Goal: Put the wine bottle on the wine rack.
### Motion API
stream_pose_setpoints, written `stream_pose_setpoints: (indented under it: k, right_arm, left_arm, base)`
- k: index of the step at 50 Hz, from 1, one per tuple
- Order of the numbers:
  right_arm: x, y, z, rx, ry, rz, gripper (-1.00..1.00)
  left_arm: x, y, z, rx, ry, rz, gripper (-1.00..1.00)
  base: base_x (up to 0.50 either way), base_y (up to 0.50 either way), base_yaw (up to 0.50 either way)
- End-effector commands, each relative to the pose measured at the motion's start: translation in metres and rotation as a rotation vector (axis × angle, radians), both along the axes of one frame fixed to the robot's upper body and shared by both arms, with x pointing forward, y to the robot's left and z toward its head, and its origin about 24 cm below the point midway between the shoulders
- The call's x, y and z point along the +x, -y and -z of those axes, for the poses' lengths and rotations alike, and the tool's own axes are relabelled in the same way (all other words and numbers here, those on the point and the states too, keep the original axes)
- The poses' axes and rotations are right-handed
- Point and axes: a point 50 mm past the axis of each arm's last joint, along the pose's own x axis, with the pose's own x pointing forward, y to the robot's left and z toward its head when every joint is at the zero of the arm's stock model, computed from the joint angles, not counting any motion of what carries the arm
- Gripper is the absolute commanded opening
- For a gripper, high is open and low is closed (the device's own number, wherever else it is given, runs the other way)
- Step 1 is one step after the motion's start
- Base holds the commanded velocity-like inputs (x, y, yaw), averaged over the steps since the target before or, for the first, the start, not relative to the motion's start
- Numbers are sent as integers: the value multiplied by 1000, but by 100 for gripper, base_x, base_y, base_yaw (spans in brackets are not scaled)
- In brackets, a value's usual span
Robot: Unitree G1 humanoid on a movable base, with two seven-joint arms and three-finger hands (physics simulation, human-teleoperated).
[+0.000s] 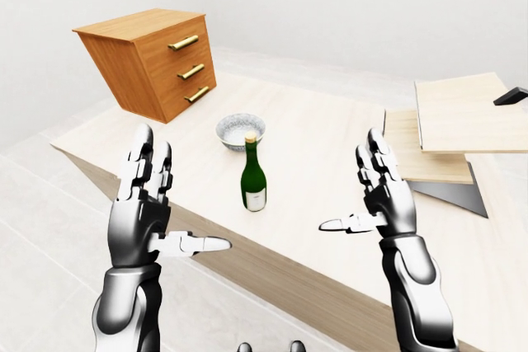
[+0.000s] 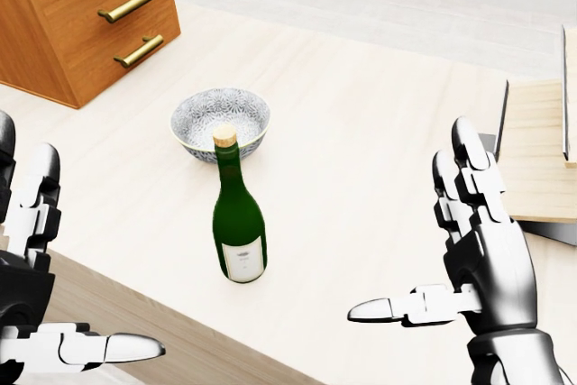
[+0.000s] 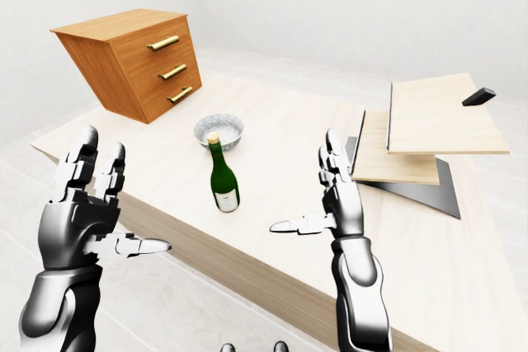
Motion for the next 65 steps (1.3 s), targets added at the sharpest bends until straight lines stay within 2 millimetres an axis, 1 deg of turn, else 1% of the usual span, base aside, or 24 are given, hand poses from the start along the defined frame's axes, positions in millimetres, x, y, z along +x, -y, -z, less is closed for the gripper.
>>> stream_pose_setpoints:
  k: [1,12,24,30,38,44,52,59,62,63,65]
  right_arm:
    - [3,-3,3,12,-12,-14,100]
    - [3,-3,0,15,3,-8,100]
    - [2,-4,0,26,1,-15,100]
    - [2,-3,4,34,-15,-19,100]
    - [3,-2,8,33,-34,-9,100]
    - [4,-5,7,31,-28,-20,100]
    - [7,-10,7,26,-30,-33,100]
    - [13,-21,7,13,-30,-61,100]
    - [20,-32,8,0,-38,-95,100]
    - [20,-32,8,0,-39,-95,100]
    - [23,-39,7,2,-37,-116,100]
  left_arm:
    - [1,0,3,1,-13,-2,100]
    - [0,-2,3,-6,-13,-4,100]
    - [-2,1,-3,-1,13,0,100]
    - [-1,0,1,-2,-7,0,100]
    - [-1,1,1,-1,-6,4,100]
    - [-1,1,3,-1,-16,5,100]
    - [0,-2,6,-3,-27,0,100]
    - [-1,-2,8,-4,-36,-1,100]
    - [-1,-4,9,-5,-42,-4,100]
    - [-1,-4,9,-5,-42,-4,100]
    - [0,-6,10,-8,-46,-10,100]
  base:
    - [17,9,0]
    - [35,18,0]
    - [0,0,0]
    - [0,0,0]
    - [38,-3,0]
    - [0,0,0]
    - [0,0,0]
    - [0,0,0]
    - [0,0,0]
    - [0,0,0]
    - [0,0,0]
